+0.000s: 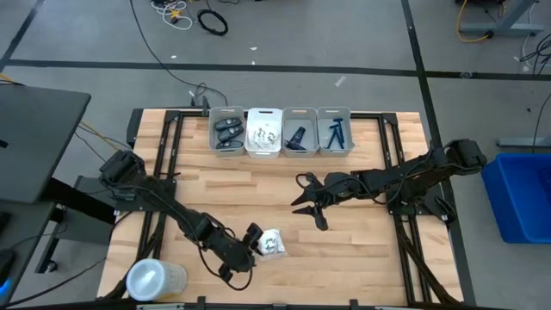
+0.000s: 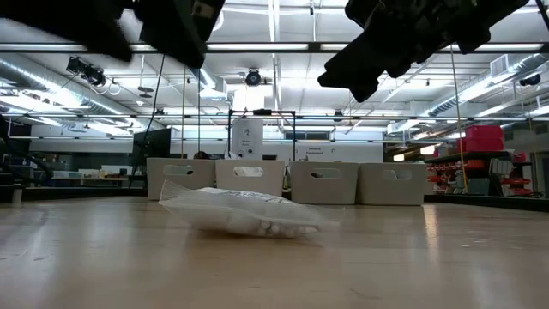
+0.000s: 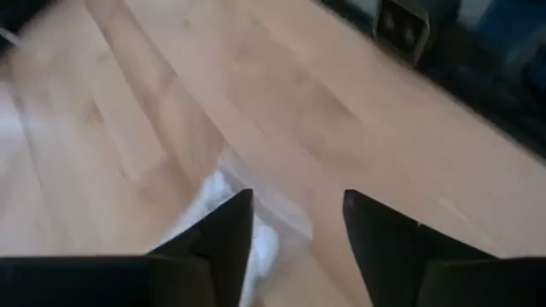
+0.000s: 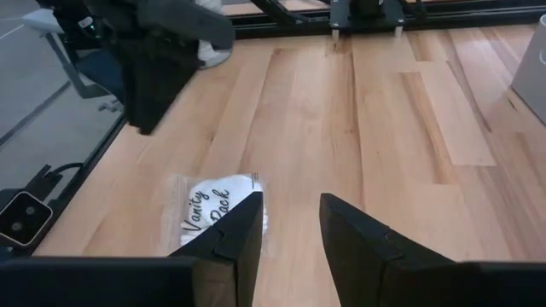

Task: Pick & Place Travel size toiletries
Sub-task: Put the white cotton pack into the white bin

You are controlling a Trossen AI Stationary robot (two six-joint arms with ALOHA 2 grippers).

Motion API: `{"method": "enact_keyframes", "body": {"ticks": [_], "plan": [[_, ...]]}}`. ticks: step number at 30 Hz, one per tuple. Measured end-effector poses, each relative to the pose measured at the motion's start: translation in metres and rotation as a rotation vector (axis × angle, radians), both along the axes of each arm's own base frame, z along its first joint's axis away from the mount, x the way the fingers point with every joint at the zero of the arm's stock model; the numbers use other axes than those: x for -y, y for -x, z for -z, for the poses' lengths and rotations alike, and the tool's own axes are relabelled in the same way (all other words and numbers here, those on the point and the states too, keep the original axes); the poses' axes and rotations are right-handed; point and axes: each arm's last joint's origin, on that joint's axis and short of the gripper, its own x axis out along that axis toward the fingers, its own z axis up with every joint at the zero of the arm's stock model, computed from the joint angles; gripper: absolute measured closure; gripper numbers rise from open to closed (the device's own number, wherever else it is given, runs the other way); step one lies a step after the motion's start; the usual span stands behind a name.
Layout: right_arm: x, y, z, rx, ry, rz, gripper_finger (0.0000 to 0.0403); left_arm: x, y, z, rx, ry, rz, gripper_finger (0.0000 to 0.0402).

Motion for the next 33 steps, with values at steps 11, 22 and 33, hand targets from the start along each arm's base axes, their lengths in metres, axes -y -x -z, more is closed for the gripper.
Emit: {"method": "enact_keyframes", "body": {"ticks": [11, 22, 33], "plan": [[0.0, 0.0, 0.0, 0.0, 0.0, 0.0, 0.0279, 0.012, 0.0, 0.027, -0.03, -0.082, -0.004, 0.0141], [0.001, 0.0, 0.001, -0.006, 0.021, 0.039, 0.0279, 0.021, -0.009, 0.066, -0.012, -0.187, -0.069, 0.0139], [0.001, 0.0, 0.001, -0.012, 0.023, 0.04, 0.0279, 0.021, -0.01, 0.071, 0.028, -0.278, -0.097, 0.0162]]}}
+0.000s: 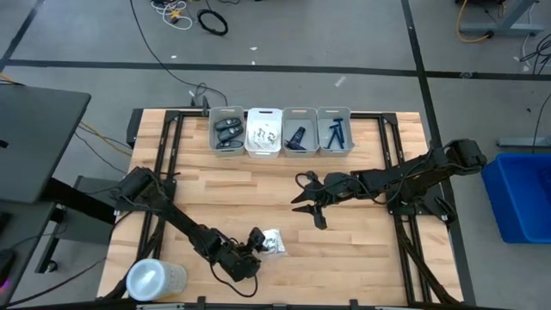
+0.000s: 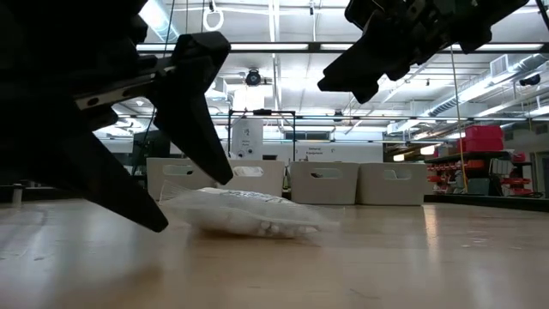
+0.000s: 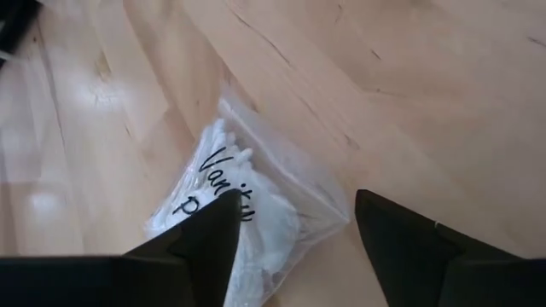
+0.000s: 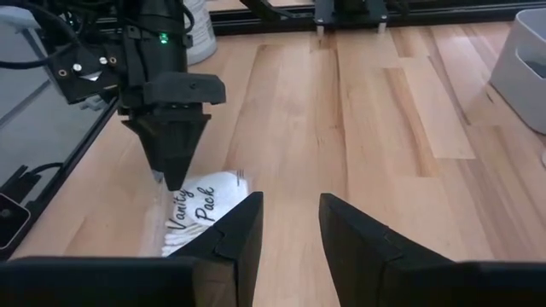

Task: Pick & Place Travel size toiletries
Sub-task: Put the white cotton pack into the white bin

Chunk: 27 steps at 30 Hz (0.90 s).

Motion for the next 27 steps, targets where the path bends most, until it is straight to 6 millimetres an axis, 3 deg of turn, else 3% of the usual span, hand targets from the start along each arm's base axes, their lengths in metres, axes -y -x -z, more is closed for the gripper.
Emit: {"method": "enact_keyframes", "body": {"ticks": [12, 27], "plan": [[0.0001, 0.0001, 0.0002, -0.002, 0.0, 0.0, 0.0281, 0.0034, -0.0015, -0.0034, 0.038, -0.002, 0.032, 0.0264], [0.0001, 0.0001, 0.0003, -0.003, 0.0, 0.0, 0.0284, 0.0033, -0.0015, -0.0036, 0.038, -0.012, 0.041, 0.0339]]}}
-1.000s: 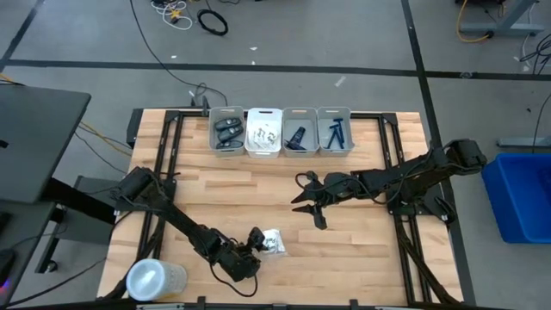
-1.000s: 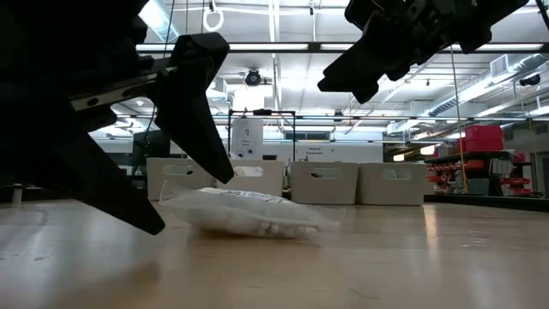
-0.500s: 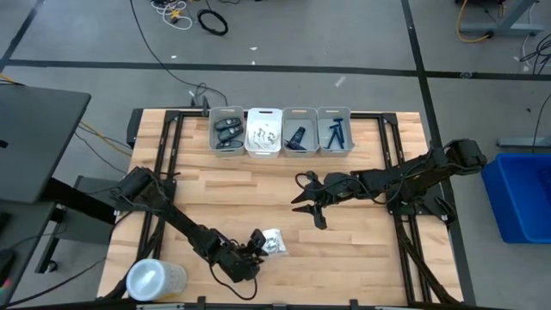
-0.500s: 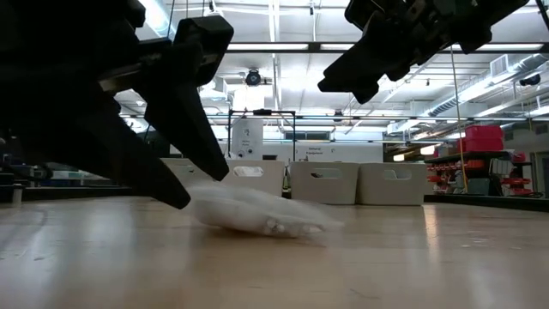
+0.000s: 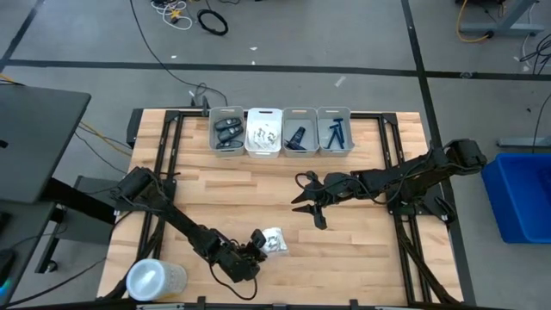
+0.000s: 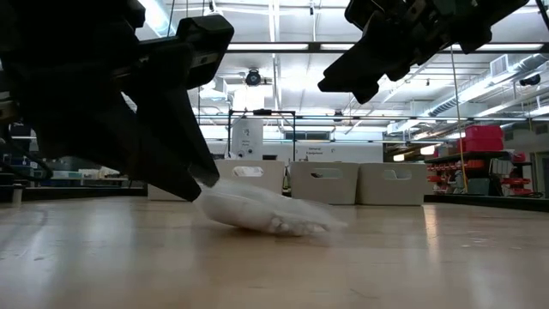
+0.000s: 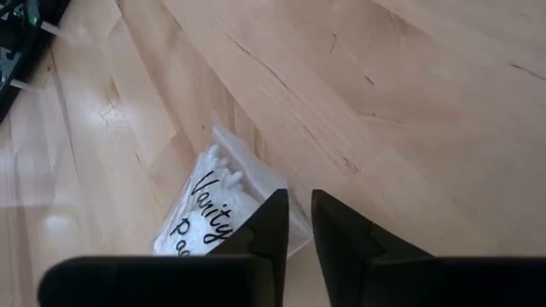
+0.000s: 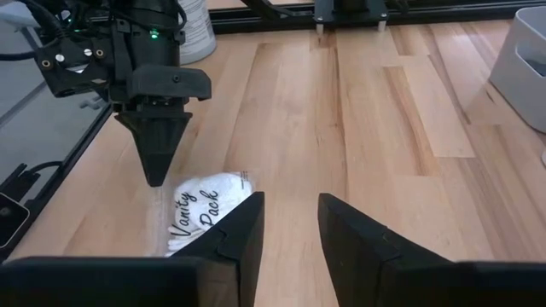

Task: Pick & Place Travel size toiletries
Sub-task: Put the white cotton pack into the white bin

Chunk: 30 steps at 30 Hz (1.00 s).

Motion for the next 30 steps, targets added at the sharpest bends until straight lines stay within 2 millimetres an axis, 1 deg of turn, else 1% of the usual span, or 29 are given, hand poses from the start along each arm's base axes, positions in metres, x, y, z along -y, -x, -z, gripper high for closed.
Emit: {"method": "enact_keyframes", "body": {"ticks": [8, 13, 21, 25, 30], "plan": [[-0.0001, 0.0, 0.0, 0.0, 0.0, 0.0, 0.0285, 0.0, 0.0, 0.0, -0.001, 0.0, 0.0, 0.0377], [-0.0001, 0.0, 0.0, 0.0, 0.0, -0.001, 0.0286, 0.0, 0.0, 0.0, -0.001, -0.001, 0.0, 0.0393], [-0.0001, 0.0, 0.0, 0.0, 0.0, -0.001, 0.0288, 0.0, 0.0, 0.0, -0.001, -0.039, 0.033, 0.039], [0.0, 0.0, 0.0, 0.0, 0.0, 0.0, 0.0289, -0.0001, 0.0, -0.0005, 0.0, -0.039, 0.036, 0.0396], [-0.0001, -0.0001, -0.0002, 0.002, 0.0, -0.001, 0.0289, -0.0012, 0.0, -0.0099, 0.012, -0.06, 0.053, 0.0397]]}}
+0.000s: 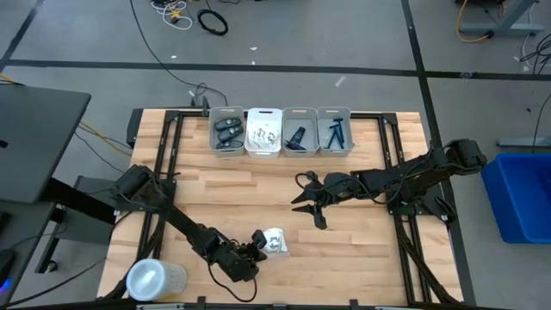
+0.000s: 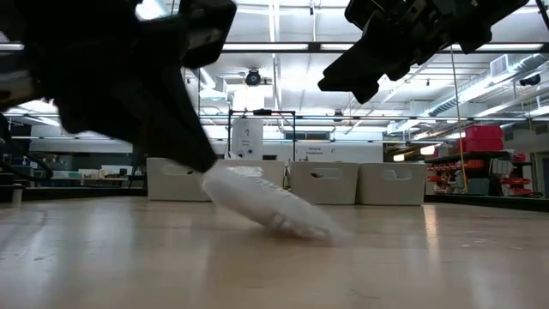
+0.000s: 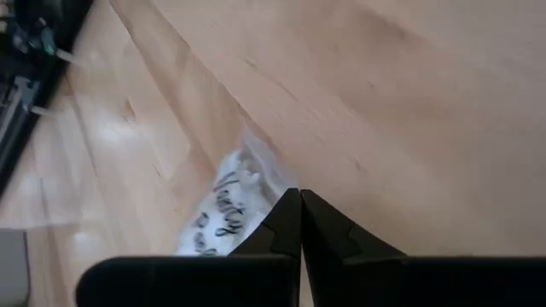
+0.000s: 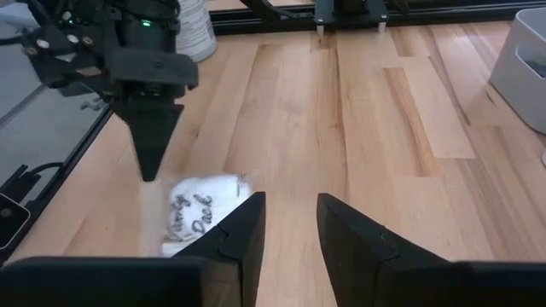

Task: Pick & Place Travel size toiletries
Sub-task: Put the white cotton pack into the white bin

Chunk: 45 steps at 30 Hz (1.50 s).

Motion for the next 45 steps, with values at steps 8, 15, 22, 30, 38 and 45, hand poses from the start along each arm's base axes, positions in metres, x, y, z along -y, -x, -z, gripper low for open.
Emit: {"method": "enact_keyframes", "body": {"ticks": [8, 15, 22, 30, 38, 45], "plan": [[0.0, 0.0, 0.0, 0.003, 0.0, 0.0, 0.0291, -0.008, -0.004, -0.03, 0.016, -0.001, 0.006, 0.0398], [0.0, 0.0, 0.0, 0.002, 0.0, 0.0, 0.0293, -0.022, -0.003, -0.06, 0.037, 0.003, -0.003, 0.04], [0.0, 0.0, 0.0, -0.004, -0.032, 0.012, 0.0293, -0.048, -0.001, -0.082, 0.038, 0.024, -0.076, 0.04], [-0.001, -0.001, -0.003, 0.025, -0.036, 0.013, 0.0303, -0.077, -0.006, -0.1, 0.082, 0.048, -0.159, 0.0401], [0.0, -0.003, -0.019, 0.168, -0.041, 0.009, 0.0332, -0.103, -0.011, -0.113, 0.116, 0.061, -0.235, 0.0401], [0.006, 0.01, -0.037, 0.19, -0.031, 0.034, 0.0365, -0.126, -0.006, -0.131, 0.153, 0.071, -0.286, 0.0401]]}}
